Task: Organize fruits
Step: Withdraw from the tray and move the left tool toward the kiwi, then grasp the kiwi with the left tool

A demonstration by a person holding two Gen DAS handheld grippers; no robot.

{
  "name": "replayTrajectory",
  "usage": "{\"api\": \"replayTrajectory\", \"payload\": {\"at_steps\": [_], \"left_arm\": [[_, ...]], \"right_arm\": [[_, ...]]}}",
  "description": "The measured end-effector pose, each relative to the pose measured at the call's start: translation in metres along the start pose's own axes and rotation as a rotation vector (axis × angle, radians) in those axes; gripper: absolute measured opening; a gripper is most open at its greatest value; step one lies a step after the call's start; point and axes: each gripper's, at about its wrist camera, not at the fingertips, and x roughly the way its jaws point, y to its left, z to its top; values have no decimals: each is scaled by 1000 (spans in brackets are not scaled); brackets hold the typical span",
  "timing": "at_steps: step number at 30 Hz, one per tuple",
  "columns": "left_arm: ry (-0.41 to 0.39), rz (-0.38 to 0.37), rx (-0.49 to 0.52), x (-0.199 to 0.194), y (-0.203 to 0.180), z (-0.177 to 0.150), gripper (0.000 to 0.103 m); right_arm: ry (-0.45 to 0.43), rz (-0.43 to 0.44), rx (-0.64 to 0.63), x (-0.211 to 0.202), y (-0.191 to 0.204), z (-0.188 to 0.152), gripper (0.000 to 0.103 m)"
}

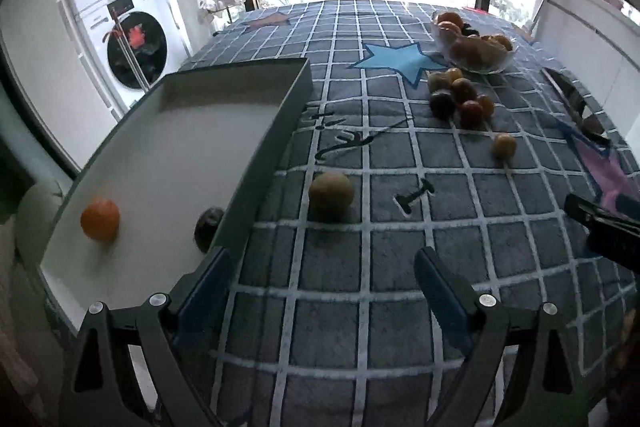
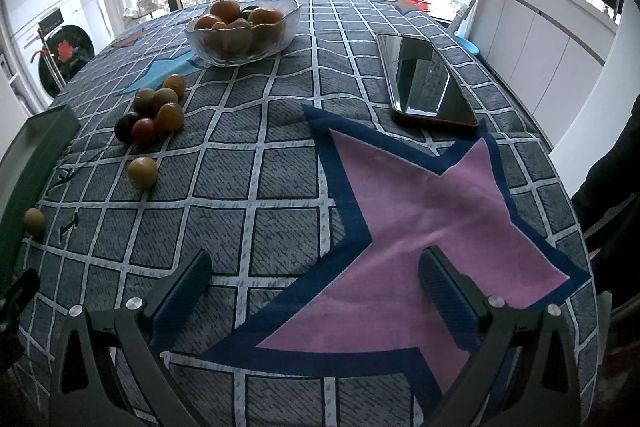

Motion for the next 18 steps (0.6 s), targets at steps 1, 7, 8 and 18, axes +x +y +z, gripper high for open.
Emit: {"api": "replayTrajectory", "payload": {"at_steps": [1,7,8,18], "left_arm": [[-1,0,-3,3,-1,2,93],[-6,0,-4,17,-9,19,93],[1,-9,-17,20,-9,20,93],[2,-151,-59,27,-18,25,79]], "right_arm": [[0,0,0,0,0,0,103],[0,0,0,0,0,0,103],[0,0,0,0,0,0,103],[-1,0,0,0,-1,0,103]]}}
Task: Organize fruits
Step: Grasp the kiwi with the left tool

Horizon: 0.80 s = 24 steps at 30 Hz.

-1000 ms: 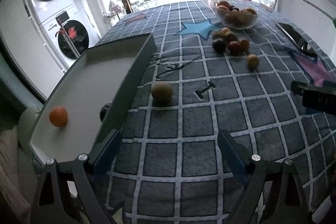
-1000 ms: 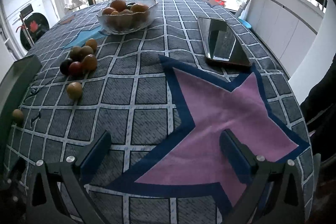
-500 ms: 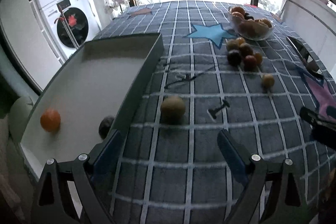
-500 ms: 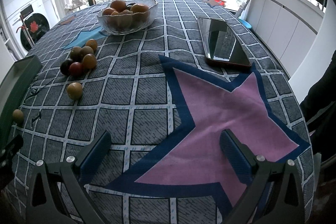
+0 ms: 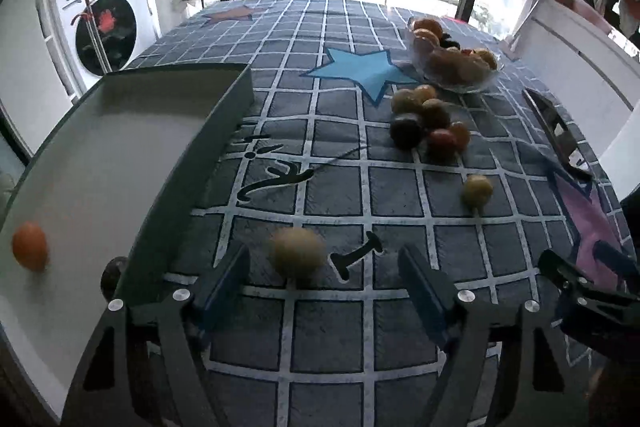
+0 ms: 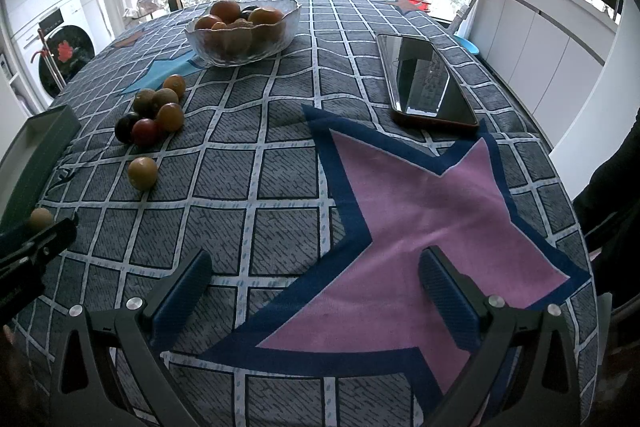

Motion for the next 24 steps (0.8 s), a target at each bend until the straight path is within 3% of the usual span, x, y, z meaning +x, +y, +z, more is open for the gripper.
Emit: {"api": "replayTrajectory", "payload": {"at_steps": [13,16,24], "left_arm": [[-16,77,21,5,-1,2,79],[-15,67,5,1,0,-1,63],[-14,95,1,-9,4,-14,61]], "right_arm": [[0,-2,-1,1,1,0,103],[0,-1,0,1,1,0,103],[0,-3,-1,1,0,0,103]]}}
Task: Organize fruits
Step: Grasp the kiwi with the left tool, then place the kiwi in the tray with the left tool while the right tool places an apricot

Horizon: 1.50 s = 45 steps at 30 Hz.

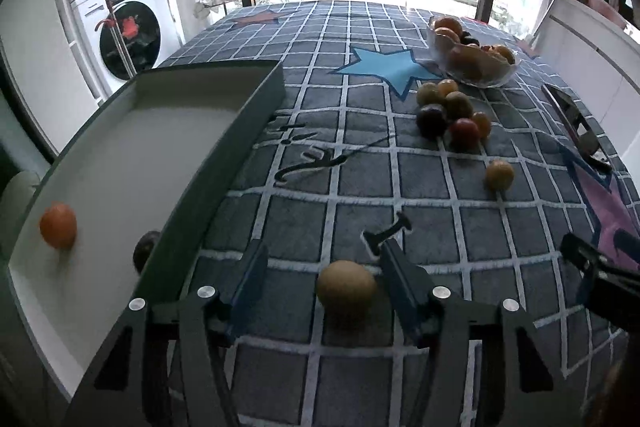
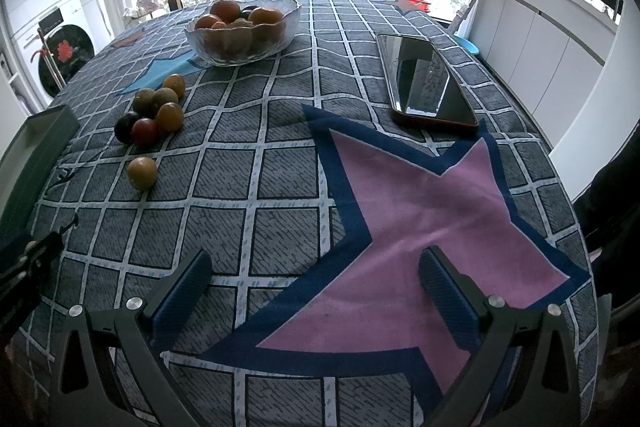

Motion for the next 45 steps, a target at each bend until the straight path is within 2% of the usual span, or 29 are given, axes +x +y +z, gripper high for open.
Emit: {"api": "replayTrajectory", "payload": {"at_steps": [14,16,19,21,26,29,31,32,34,35,36,41,45], "left_arm": [[5,0,23,-10,2,-12,61],[1,-5,26,-11,3,-12,61],[3,-13,27,-10,3,-13,61],[4,-16,25,-9,3,-12,61],[6,-17,23,-9,3,-12,61],[9,-18,19,-9,3,-12,61],[10,-18,19,-9,3,-12,59],[11,-23,21,-9,2,-12,54],[11,-32,26,-10,1,-12,44],[12,-39,28,-10,0,-12,35],[13,-46,30,-11,0,-12,30],[18,-63,20,-13,3,-13,29],[7,-88,-1,-20,10,-10,29]], "right_arm": [[15,-5,-5,1,3,-1,103],[43,22,-29,2,11,3,103],[48,123,-88,0,31,10,103],[49,161,-118,1,44,16,103],[52,214,-172,14,77,37,101],[70,229,-179,21,89,45,82],[66,189,-203,25,99,46,77],[62,169,-217,26,101,45,73],[43,165,-228,23,102,42,57],[38,166,-228,22,101,43,37],[38,189,-217,19,97,43,22],[80,353,-96,15,66,40,22],[94,377,-43,6,42,25,22]]}}
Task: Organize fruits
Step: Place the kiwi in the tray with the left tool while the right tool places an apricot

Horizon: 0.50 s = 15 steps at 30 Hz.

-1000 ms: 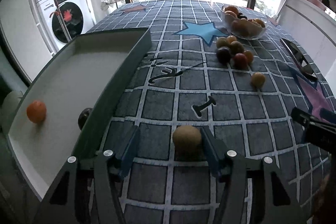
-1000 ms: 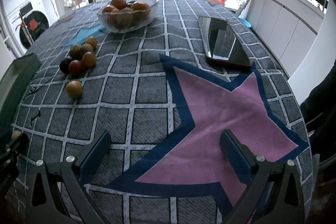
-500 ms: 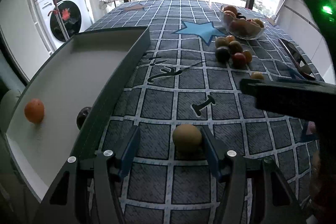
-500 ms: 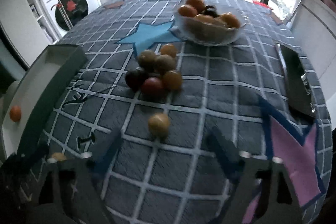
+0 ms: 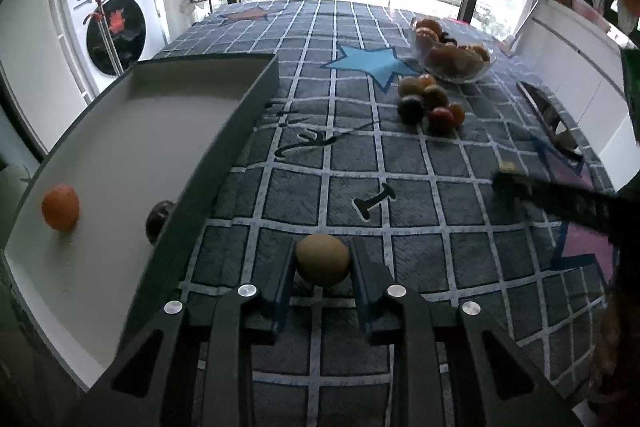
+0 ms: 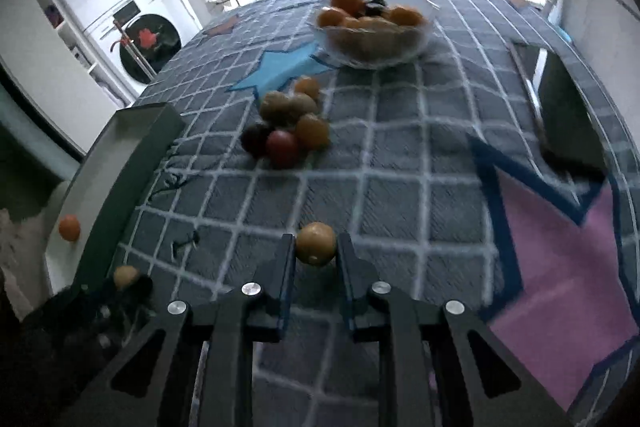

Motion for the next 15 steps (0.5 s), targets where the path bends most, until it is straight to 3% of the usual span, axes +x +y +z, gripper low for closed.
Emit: {"api": "replayTrajectory", "payload": {"at_steps": [15], "left_arm": [[-36,-13,-49,-29,35,-8,29]], "right_arm": [[-1,-40,23,-25,1,-38,22]]}}
